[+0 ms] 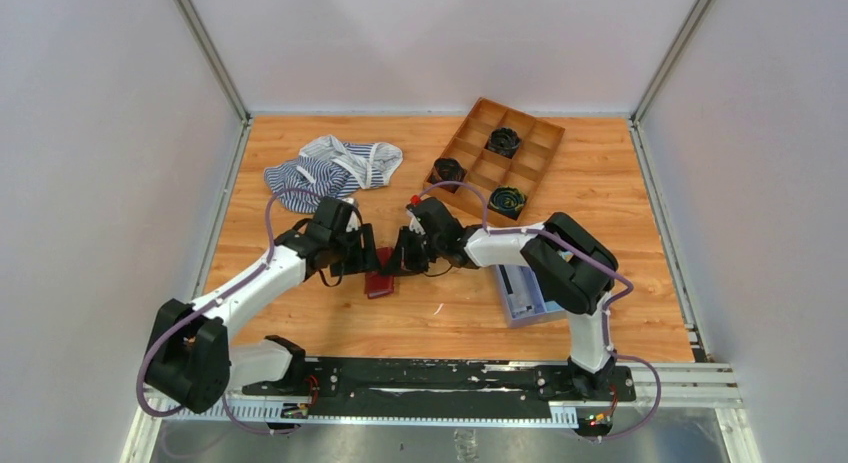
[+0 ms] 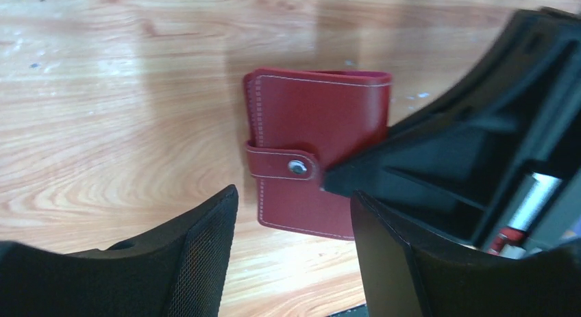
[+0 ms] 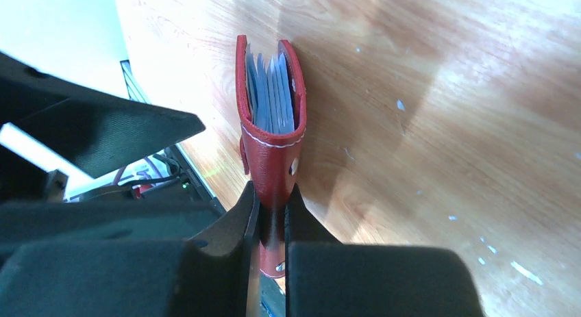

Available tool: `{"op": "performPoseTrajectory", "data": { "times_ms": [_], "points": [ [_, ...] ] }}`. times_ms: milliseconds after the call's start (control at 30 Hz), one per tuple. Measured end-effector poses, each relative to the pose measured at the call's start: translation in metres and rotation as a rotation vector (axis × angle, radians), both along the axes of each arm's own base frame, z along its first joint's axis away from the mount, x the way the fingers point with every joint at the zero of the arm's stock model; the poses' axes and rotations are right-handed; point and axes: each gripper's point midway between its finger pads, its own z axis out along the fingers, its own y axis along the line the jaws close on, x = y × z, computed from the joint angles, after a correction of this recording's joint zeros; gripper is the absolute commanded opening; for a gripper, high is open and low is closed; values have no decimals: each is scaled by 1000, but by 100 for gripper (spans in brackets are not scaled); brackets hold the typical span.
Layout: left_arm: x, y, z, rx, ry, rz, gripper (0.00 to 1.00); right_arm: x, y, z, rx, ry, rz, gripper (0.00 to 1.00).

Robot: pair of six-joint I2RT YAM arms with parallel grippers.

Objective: Take the credit cards out of the card holder
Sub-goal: Open the card holder at the center of the board.

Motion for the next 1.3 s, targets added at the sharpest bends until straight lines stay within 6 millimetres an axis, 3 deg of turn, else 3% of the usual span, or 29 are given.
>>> {"op": "performPoseTrajectory", "data": {
  "times_ms": [100, 233, 567, 933, 1033, 1233, 1300],
  "points": [
    [-1, -16, 12, -10, -43, -61, 65, -2, -6, 0, -25, -5, -4, 0],
    [-4, -21, 11, -3, -45, -82, 58, -1, -9, -1, -36, -8, -3, 0],
    [11, -16, 1, 56, -23, 6, 54, -2, -10, -2, -40, -10, 1, 0],
    [10, -17, -14, 81, 27, 41, 48, -2, -11, -2, -45, -4, 2, 0],
    [11, -18, -14, 94, 36, 42, 38, -2, -12, -2, -47, -3, 1, 0],
    [13, -25, -13, 85, 41, 40, 5, -1, -12, -2, -48, -3, 0, 0],
    [14, -24, -12, 94, 37, 40, 0, -1, -12, -2, -48, -3, -1, 0]
  ]
}}
